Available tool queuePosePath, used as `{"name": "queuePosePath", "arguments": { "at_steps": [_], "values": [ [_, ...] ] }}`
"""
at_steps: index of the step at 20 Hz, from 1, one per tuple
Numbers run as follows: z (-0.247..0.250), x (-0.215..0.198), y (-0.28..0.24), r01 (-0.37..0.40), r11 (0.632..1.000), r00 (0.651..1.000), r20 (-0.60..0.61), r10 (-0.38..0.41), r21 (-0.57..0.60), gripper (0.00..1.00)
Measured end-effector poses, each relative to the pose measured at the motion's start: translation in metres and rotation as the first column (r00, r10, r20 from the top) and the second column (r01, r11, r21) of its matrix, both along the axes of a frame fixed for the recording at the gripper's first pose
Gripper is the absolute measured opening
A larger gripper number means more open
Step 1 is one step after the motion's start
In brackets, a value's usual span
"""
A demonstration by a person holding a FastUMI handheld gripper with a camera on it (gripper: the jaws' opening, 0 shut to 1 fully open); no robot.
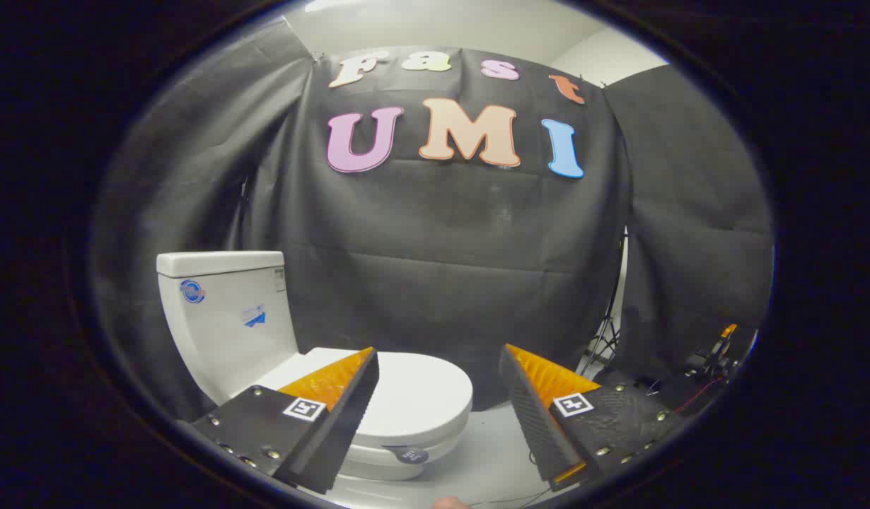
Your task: Open the toilet lid.
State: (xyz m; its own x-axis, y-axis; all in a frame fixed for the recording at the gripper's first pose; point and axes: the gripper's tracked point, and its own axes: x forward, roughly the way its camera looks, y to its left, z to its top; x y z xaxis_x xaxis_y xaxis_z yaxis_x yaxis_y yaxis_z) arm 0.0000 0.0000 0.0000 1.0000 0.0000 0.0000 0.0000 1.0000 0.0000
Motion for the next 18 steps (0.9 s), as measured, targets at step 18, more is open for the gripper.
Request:
{"name": "queuePosePath", "arguments": {
  "at_steps": [18],
  "values": [
    [-0.035, 0.008, -0.031, 0.068, 0.997, 0.997, -0.049, -0.066, 0.026, 1.0]
  ]
}}
